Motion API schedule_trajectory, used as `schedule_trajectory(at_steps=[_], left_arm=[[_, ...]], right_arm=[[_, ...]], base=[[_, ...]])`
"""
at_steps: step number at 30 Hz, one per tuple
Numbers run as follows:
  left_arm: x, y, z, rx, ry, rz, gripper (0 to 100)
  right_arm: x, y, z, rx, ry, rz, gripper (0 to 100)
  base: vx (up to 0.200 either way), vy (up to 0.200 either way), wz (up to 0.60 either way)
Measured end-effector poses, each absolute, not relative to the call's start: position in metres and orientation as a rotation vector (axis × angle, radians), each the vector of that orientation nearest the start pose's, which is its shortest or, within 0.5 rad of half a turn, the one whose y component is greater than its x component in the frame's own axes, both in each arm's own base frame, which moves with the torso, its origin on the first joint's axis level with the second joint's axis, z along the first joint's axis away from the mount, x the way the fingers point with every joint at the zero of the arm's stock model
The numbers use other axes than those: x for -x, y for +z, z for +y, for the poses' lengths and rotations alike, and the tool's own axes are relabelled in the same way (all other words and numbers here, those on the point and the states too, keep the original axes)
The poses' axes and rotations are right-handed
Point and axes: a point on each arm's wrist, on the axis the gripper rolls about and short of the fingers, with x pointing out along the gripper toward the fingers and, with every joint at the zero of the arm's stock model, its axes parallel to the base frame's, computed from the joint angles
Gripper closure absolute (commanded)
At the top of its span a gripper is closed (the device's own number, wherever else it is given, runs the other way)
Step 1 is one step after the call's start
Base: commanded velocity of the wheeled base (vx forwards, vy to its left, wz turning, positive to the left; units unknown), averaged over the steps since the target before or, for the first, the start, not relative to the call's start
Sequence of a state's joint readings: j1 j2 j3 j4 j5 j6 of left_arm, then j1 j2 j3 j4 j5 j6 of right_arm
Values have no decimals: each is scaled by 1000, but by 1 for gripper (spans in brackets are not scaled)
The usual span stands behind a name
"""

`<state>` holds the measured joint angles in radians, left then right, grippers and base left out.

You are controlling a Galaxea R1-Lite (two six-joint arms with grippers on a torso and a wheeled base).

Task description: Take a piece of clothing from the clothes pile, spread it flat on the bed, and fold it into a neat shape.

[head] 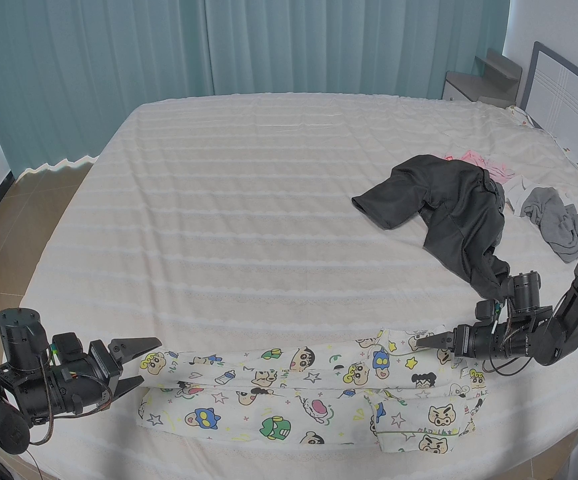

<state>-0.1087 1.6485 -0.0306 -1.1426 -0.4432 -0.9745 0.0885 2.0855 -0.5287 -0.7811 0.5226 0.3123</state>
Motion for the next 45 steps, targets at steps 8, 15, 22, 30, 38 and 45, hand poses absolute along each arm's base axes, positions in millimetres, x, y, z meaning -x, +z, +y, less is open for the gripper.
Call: schedule_trajectory(at_steps=[8, 15, 22, 30, 38, 45], left_arm=[[-177, 75, -29, 1011, -267, 705, 0], [-177, 74, -29, 1011, -265, 707, 0], [-178, 73, -29, 1011, -260, 713, 0], [-179, 72, -28, 1013, -255, 716, 0], [-179, 71, -27, 1015, -249, 718, 0], [-181, 70, -27, 1007, -236, 712, 0]], right_arm=[[-292, 12, 38, -456, 457, 854, 100], [-284, 6, 31, -464, 425, 881, 100], [-283, 4, 18, -421, 364, 870, 100], [-282, 1, 12, -407, 349, 875, 100], [-282, -1, 10, -401, 344, 885, 0], [-282, -1, 8, -398, 337, 879, 0]], base=[[0, 0, 0], [0, 0, 0], [0, 0, 0], [0, 0, 0], [0, 0, 0], [0, 0, 0]])
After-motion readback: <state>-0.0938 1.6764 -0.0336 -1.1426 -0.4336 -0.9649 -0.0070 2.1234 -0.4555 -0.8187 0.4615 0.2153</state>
